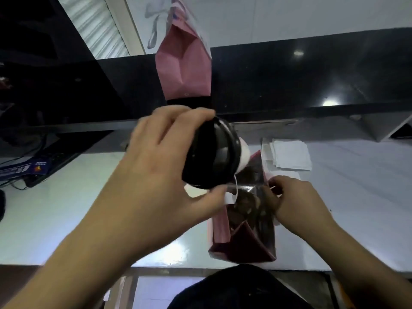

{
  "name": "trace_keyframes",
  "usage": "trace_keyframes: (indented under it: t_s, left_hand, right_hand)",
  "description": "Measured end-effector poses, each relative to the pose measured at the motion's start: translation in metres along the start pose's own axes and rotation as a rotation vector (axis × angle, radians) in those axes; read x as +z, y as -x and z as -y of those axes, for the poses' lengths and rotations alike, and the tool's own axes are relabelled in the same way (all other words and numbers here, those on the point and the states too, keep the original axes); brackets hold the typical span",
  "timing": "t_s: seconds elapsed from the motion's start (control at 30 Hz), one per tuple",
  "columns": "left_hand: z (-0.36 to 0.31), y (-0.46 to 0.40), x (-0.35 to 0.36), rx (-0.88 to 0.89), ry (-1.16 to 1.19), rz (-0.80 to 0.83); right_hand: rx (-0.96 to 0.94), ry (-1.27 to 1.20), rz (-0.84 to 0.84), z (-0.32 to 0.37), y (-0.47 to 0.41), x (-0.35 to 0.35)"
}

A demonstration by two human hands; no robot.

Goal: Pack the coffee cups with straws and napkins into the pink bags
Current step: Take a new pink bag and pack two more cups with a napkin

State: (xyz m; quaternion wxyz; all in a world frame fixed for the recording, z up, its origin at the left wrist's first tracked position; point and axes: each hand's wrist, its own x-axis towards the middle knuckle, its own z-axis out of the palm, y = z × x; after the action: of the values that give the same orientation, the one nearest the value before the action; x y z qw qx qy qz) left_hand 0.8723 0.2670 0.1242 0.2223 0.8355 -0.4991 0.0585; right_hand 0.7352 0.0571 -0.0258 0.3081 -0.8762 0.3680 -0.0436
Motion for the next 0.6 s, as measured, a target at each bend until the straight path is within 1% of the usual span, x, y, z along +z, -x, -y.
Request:
trace_keyframes:
  t_s: [0.03, 0.1, 0.2, 0.3, 0.4, 0.53, 0.6]
  left_hand:
    - [-0.010, -0.010, 0.008, 0.064, -0.007, 0.040]
    - [-0.022, -0.029, 0.032, 0.161, -0.064, 0.174]
    - [-0.021, -0.051, 0.072, 0.201, -0.126, 0.394]
    - [-0.012, -0.062, 0.118, 0.235, -0.161, 0.547]
    - [-0.005, -0.064, 0.158, 0.242, -0.195, 0.628]
    - [0.003, -0.066, 0.197, 0.248, -0.247, 0.631]
    - [0.004, -0.069, 0.211, 0.245, -0.273, 0.669]
  right_hand:
    - [-0.013, -0.018, 0.014, -0.001, 0.001, -0.001]
    - [-0.034, -0.036, 0.008, -0.002, 0.003, -0.005]
    - [-0.021, 0.010, 0.012, -0.006, 0.002, -0.011]
    - [-0.009, 0.050, -0.011, -0.011, 0.000, -0.013]
    - [-0.006, 0.073, -0.022, -0.014, -0.001, -0.015]
    - [-0.003, 0.063, -0.030, -0.015, -0.002, -0.016]
    - [-0.001, 0.070, -0.028, -0.016, -0.003, -0.016]
